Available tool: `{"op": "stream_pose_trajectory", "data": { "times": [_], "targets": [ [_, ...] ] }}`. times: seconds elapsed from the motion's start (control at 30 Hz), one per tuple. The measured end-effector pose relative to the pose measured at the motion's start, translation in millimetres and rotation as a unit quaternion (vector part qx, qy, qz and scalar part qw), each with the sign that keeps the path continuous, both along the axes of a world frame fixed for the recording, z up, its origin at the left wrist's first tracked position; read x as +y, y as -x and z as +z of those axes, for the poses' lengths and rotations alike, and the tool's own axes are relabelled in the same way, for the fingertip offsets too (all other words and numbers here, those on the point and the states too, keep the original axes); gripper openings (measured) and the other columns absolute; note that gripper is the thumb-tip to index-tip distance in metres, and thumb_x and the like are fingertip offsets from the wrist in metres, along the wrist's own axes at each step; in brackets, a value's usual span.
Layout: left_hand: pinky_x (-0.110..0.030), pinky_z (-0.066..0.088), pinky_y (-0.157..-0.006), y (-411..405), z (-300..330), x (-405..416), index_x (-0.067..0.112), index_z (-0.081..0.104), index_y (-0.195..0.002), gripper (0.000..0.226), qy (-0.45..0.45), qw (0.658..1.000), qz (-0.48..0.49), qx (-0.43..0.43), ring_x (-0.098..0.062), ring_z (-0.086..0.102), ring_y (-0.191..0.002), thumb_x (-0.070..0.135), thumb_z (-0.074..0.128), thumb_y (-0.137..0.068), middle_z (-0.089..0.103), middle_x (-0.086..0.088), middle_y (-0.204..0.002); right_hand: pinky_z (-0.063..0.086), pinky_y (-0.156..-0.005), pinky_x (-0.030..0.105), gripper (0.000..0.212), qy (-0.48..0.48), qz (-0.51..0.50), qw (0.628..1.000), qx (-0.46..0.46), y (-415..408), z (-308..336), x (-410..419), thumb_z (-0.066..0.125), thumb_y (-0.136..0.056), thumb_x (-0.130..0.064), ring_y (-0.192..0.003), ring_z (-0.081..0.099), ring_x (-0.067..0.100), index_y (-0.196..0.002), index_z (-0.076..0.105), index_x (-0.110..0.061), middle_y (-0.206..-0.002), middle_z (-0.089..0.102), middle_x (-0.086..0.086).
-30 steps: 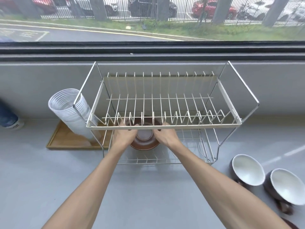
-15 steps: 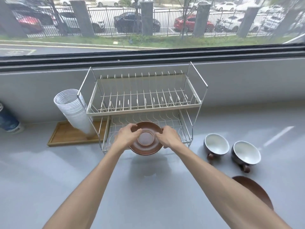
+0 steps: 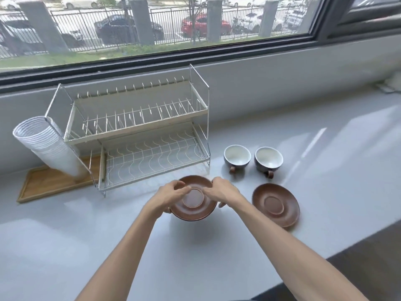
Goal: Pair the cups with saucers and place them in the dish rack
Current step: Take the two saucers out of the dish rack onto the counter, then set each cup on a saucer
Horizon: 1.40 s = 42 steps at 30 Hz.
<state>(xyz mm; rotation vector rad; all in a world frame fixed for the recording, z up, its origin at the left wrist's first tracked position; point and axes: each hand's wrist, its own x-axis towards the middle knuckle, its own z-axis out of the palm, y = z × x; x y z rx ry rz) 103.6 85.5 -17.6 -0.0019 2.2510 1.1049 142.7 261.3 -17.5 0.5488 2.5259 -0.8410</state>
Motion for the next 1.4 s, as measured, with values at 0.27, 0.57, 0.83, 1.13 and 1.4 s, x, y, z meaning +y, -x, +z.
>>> {"op": "stream_pose_trajectory", "data": {
  "times": [0.27, 0.57, 0.83, 1.13, 1.4],
  "targets": [
    [-0.05, 0.053, -0.099, -21.2, -14.1, 37.9, 0.025, 0.053, -0.137, 0.051, -0.046, 0.997, -0.019, -0.054, -0.024, 0.056, -0.119, 0.045, 0.064, -0.091, 0.056, 0.001, -0.134, 0.061, -0.081, 0.037, 0.038, 0.027, -0.048, 0.998, -0.043, -32.2, -10.6, 40.4, 0.056, -0.089, -0.044, -0.086, 0.077, 0.036, -0.102, 0.059, -0.008, -0.102, 0.067, 0.005],
    [-0.043, 0.055, -0.09, -13.5, -40.9, 74.4, 0.03, 0.06, -0.125, 0.042, -0.056, 0.997, 0.028, -0.055, -0.009, 0.059, -0.091, 0.045, 0.067, -0.086, 0.06, 0.007, -0.126, 0.052, -0.07, 0.03, 0.043, 0.028, -0.074, 0.996, -0.05, -34.4, -31.6, 68.0, 0.052, -0.092, -0.042, -0.082, 0.078, 0.033, -0.117, 0.058, -0.008, -0.113, 0.072, 0.01],
    [-0.034, 0.051, -0.075, -1.1, -50.3, 92.3, 0.029, 0.06, -0.128, 0.045, -0.038, 0.998, 0.024, -0.048, -0.017, 0.058, -0.105, 0.046, 0.065, -0.087, 0.058, 0.008, -0.128, 0.06, -0.086, 0.037, 0.044, 0.032, -0.071, 0.995, -0.058, -22.1, -41.5, 84.1, 0.051, -0.092, -0.04, -0.081, 0.078, 0.034, -0.118, 0.06, -0.005, -0.107, 0.074, 0.012],
    [-0.028, 0.045, -0.074, -1.6, -64.9, 97.5, 0.024, 0.059, -0.131, 0.049, -0.041, 0.998, 0.018, -0.044, -0.016, 0.056, -0.109, 0.045, 0.065, -0.087, 0.059, 0.003, -0.135, 0.06, -0.091, 0.042, 0.046, 0.062, -0.09, 0.992, -0.057, -22.8, -50.8, 92.0, 0.052, -0.09, -0.04, -0.083, 0.078, 0.031, -0.122, 0.061, -0.009, -0.106, 0.075, 0.01],
    [-0.035, 0.05, -0.092, -0.4, -69.1, 98.0, 0.023, 0.054, -0.138, 0.054, 0.027, 0.999, -0.037, -0.012, -0.021, 0.058, -0.118, 0.046, 0.061, -0.089, 0.054, -0.004, -0.141, 0.06, -0.091, 0.041, 0.05, 0.044, -0.084, 0.994, -0.053, -25.6, -51.4, 95.3, 0.051, -0.092, -0.036, -0.087, 0.077, 0.034, -0.132, 0.058, -0.008, -0.113, 0.073, 0.012]
  ]
}}
